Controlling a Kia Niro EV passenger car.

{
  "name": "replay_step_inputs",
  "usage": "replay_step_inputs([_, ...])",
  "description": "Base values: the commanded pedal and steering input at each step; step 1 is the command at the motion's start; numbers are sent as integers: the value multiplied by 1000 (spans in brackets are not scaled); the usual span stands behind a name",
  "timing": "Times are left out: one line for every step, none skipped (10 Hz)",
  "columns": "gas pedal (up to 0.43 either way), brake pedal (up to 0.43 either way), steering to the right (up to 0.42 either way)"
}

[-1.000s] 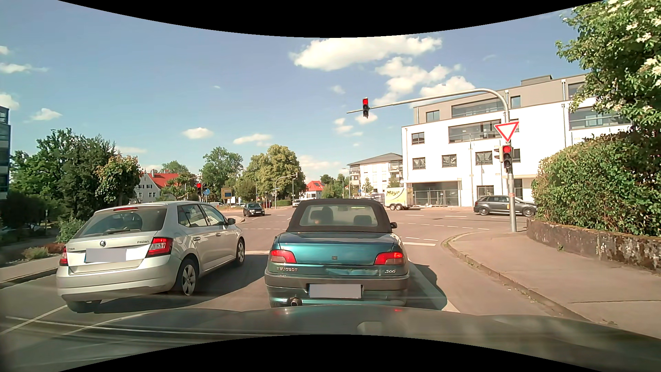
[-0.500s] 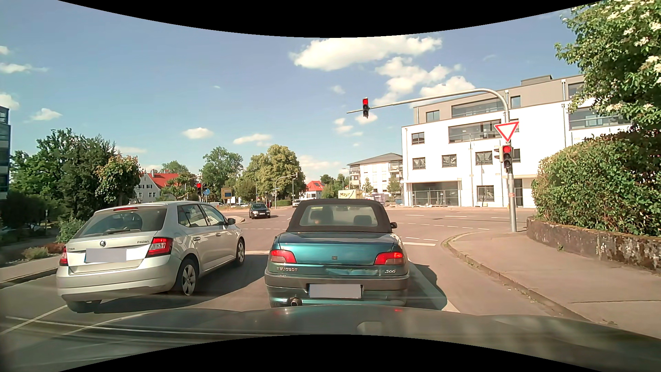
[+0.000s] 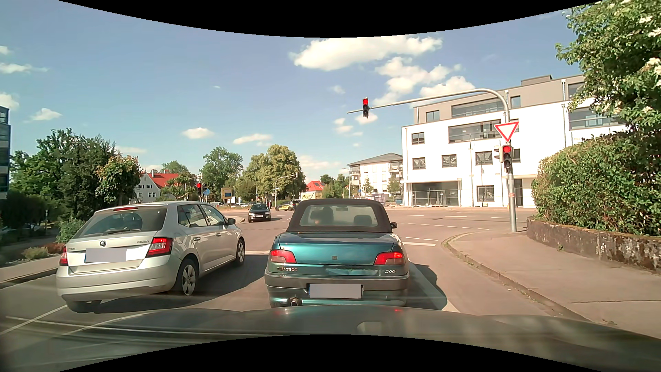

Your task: Follow the waypoints while adhering to traffic rules and regulations

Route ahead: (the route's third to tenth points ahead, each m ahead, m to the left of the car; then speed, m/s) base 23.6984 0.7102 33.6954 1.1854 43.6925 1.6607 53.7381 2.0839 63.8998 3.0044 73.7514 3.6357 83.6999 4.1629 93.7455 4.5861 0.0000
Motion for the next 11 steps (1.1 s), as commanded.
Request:
replay_step_inputs([0,634,3])
replay_step_inputs([0,634,3])
replay_step_inputs([0,634,3])
replay_step_inputs([0,640,3])
replay_step_inputs([0,634,3])
replay_step_inputs([0,634,3])
replay_step_inputs([0,634,3])
replay_step_inputs([0,634,3])
replay_step_inputs([0,640,3])
replay_step_inputs([0,634,3])
replay_step_inputs([0,634,3])
